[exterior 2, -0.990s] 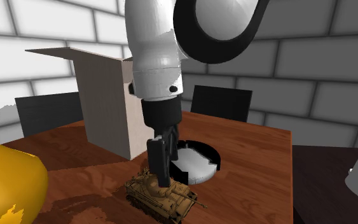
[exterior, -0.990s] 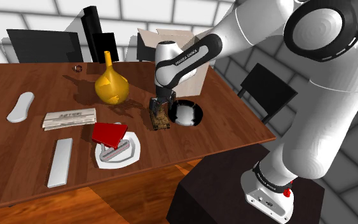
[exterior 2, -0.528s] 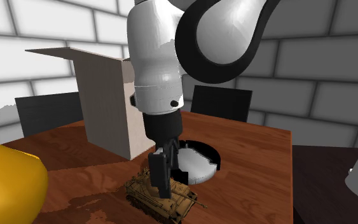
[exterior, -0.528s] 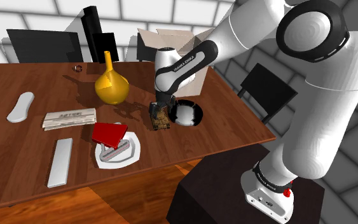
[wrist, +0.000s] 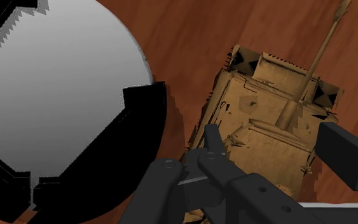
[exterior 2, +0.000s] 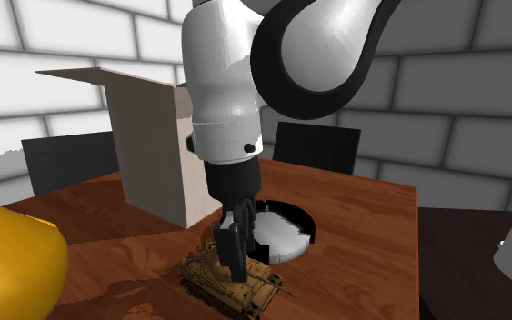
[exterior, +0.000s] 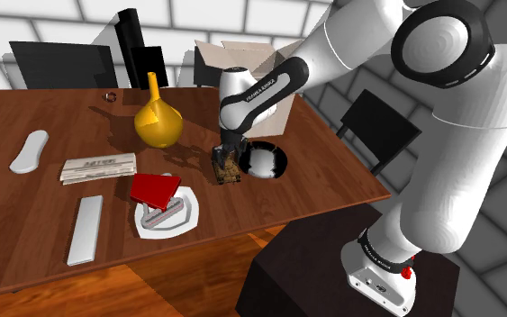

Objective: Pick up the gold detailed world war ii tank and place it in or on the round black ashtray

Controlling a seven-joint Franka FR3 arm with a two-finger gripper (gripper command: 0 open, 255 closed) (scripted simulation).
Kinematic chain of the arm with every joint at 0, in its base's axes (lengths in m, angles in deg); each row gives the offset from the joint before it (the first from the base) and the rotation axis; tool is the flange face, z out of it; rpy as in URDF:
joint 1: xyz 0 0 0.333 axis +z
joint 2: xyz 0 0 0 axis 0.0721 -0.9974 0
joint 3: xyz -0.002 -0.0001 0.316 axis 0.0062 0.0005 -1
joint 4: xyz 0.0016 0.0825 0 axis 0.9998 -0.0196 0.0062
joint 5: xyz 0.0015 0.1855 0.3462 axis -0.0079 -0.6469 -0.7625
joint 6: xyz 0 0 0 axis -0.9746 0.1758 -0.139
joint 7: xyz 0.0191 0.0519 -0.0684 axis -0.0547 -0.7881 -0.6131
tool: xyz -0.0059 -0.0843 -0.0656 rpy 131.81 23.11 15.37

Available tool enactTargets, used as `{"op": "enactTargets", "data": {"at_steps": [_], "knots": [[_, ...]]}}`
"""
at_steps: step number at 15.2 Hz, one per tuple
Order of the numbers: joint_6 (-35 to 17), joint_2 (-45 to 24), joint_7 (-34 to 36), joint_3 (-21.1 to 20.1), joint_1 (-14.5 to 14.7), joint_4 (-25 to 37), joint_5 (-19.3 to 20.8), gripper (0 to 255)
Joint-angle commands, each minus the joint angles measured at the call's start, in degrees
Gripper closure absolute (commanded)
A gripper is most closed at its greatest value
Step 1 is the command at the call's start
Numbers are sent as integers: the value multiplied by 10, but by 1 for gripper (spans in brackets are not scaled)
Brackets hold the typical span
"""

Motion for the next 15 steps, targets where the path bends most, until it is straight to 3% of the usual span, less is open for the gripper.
{"op": "enactTargets", "data": {"at_steps": [1,6,15], "knots": [[0,0,0,0,0,0,0,255],[0,0,0,0,0,0,0,255],[59,51,-1,-2,-3,9,-5,255]]}}
